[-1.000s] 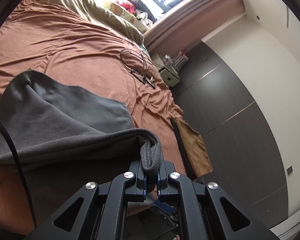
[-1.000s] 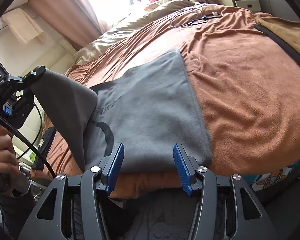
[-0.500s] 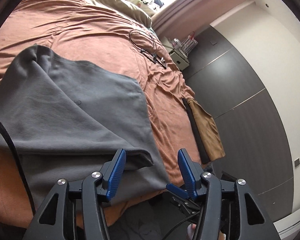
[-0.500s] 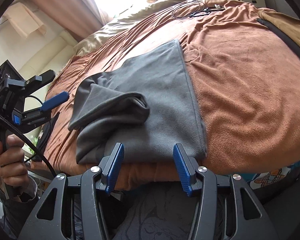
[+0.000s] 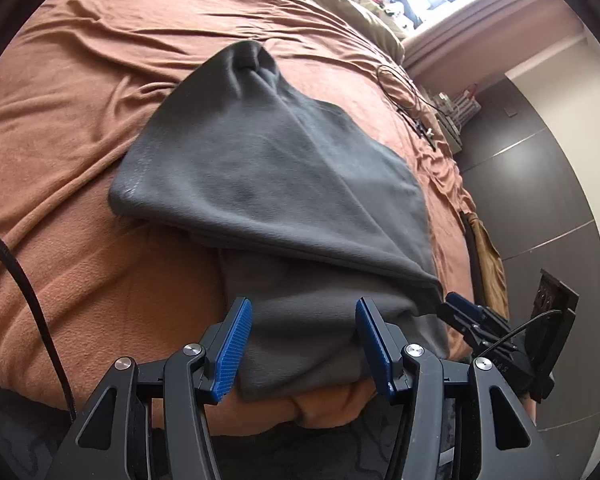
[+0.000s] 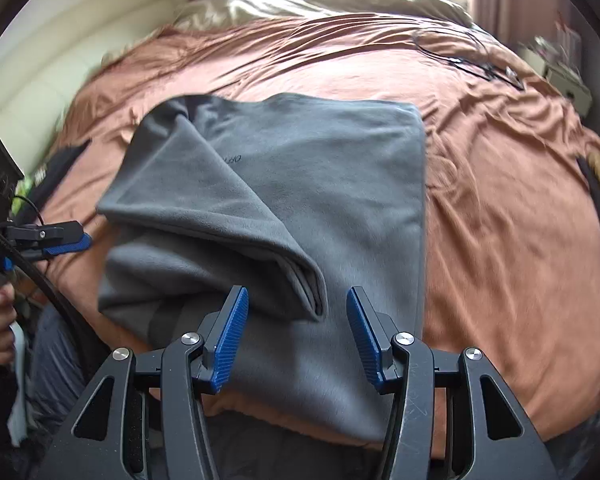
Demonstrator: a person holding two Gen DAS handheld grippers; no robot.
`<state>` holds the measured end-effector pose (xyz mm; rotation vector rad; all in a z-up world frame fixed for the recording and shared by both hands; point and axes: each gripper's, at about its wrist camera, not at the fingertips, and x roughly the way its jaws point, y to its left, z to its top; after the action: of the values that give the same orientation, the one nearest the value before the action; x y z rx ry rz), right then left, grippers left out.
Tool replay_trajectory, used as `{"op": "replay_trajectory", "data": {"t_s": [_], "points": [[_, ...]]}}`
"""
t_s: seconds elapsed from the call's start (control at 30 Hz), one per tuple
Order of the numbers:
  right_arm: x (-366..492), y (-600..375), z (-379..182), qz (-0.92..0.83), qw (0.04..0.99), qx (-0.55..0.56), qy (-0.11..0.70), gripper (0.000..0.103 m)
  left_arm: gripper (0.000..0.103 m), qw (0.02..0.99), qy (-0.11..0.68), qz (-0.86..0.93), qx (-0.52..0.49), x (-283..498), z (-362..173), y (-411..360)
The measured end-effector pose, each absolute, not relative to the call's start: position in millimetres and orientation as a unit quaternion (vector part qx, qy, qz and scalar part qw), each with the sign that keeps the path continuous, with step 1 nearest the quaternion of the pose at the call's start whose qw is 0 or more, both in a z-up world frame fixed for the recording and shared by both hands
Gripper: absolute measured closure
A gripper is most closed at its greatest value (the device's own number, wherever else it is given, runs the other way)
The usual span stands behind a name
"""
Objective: Fold small clothes
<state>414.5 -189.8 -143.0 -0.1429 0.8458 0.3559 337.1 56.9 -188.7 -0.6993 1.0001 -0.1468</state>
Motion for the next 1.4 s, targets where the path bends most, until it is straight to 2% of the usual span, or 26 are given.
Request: {"op": "replay_trajectory", "data": {"t_s": [0.3, 0.43, 0.57, 0.63, 0.67, 0.7, 0.77, 1.13, 1.4], "points": [[454, -123, -151, 0.173, 0.845, -0.25, 0.439, 0.054, 0.048, 0.797, 0.485, -0.055, -0.354, 329, -222, 72], [465, -98, -151, 0.18, 0.825, -0.303, 0.441, 0.054, 0.057, 0.786, 0.494, -0.053, -0.367, 329, -233, 74], [464, -79, -166, 0.188, 0.793, -0.39, 0.428, 0.054, 0.057, 0.786, 0.493, -0.057, -0.369, 328, -236, 75], [459, -74, -170, 0.195, 0.788, -0.412, 0.415, 0.07, 0.058, 0.785, 0.493, -0.06, -0.37, 328, -236, 77], [461, -74, -170, 0.197, 0.789, -0.404, 0.418, 0.082, 0.058, 0.785, 0.494, -0.061, -0.37, 328, -236, 77], [462, -75, -167, 0.194, 0.795, -0.394, 0.419, 0.089, 0.058, 0.784, 0.494, -0.062, -0.37, 329, -237, 78], [464, -82, -158, 0.204, 0.807, -0.364, 0.419, 0.094, 0.058, 0.784, 0.495, -0.062, -0.371, 328, -237, 79], [459, -149, -106, 0.278, 0.837, -0.107, 0.459, 0.096, 0.058, 0.799, 0.486, -0.067, -0.348, 319, -219, 73], [466, -213, -123, 0.306, 0.827, 0.034, 0.471, 0.096, 0.058, 0.815, 0.495, -0.061, -0.294, 320, -211, 57]]}}
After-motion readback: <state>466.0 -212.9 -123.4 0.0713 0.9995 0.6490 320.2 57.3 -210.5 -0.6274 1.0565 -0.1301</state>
